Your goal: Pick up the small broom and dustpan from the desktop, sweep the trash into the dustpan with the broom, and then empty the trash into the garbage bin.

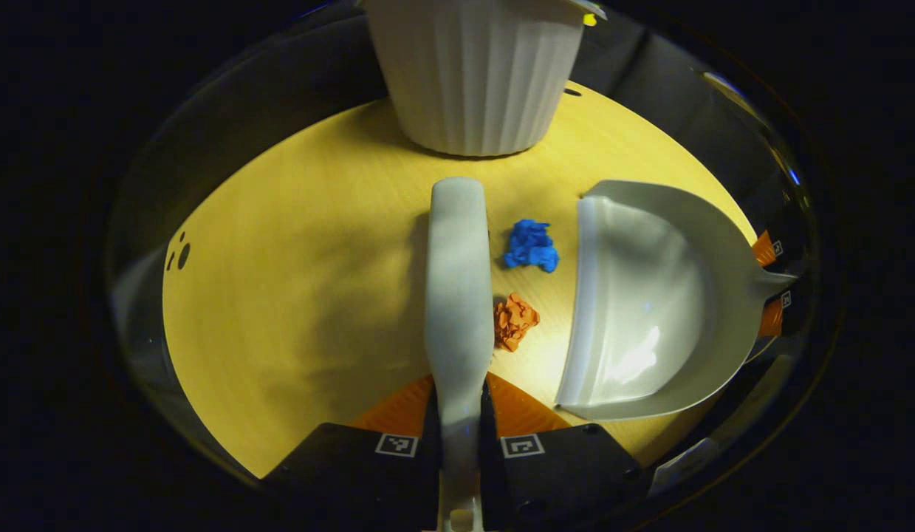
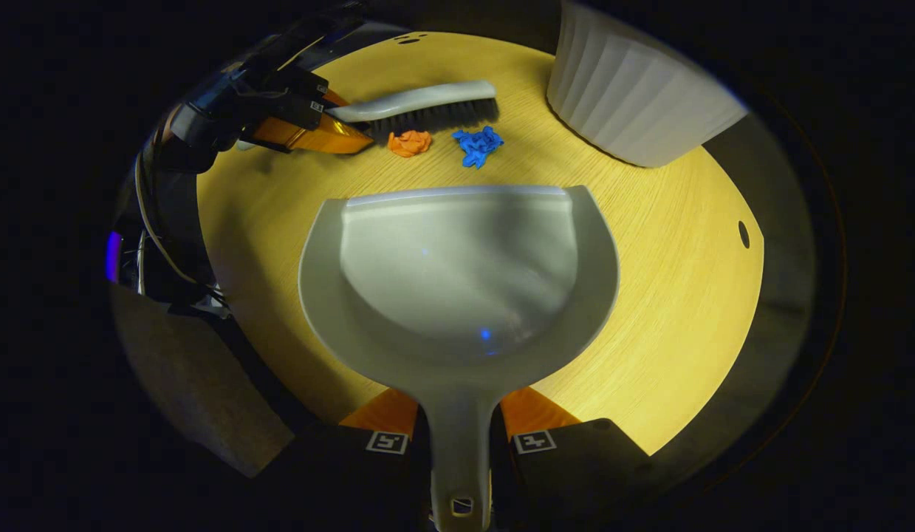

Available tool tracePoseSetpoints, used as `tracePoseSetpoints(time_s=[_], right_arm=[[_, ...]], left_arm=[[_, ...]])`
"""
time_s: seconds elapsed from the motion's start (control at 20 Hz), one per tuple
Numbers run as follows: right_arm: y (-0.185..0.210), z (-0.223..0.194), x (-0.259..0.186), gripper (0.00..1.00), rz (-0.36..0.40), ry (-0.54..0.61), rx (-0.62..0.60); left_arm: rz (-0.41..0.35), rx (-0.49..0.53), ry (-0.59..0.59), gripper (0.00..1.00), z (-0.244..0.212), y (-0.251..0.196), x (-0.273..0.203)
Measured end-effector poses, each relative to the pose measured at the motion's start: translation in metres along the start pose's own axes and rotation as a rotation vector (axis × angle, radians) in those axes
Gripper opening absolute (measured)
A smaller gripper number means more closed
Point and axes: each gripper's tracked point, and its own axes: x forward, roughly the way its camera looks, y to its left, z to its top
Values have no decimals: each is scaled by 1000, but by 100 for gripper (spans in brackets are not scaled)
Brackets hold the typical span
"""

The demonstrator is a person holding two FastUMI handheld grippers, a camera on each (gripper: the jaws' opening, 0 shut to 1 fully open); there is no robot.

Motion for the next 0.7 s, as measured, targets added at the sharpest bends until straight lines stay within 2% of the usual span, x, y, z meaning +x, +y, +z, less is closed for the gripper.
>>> tracePoseSetpoints(time_s=[0.1, 0.15, 0.2, 0.3, 0.35, 0.5, 0.55, 0.7], right_arm=[[-2, -1, 2, 41, 3, -11, -7], [-2, 0, 4, 37, 6, -18, -13], [-4, -1, 6, 37, 7, -27, -21], [-5, -5, 8, 40, 10, -38, -31], [-5, -7, 9, 37, 11, -48, -37], [-10, -9, 18, 34, 13, -82, -42], [-10, -10, 19, 37, 12, -88, -39], [-6, -8, 19, 34, 7, -120, -14]], left_arm=[[-63, 15, -2, 29, 3, -21, 2], [-108, 15, -4, 26, 5, -34, 1], [-152, 18, -2, 29, 7, -46, -2], [-199, 39, 5, 24, 6, -60, -9], [-217, 54, 9, 24, 5, -65, -12], [-261, 71, 18, 26, 0, -74, -22], [-273, 68, 22, 26, -3, -75, -28], [-252, 45, 4, 26, -5, -64, -38]])
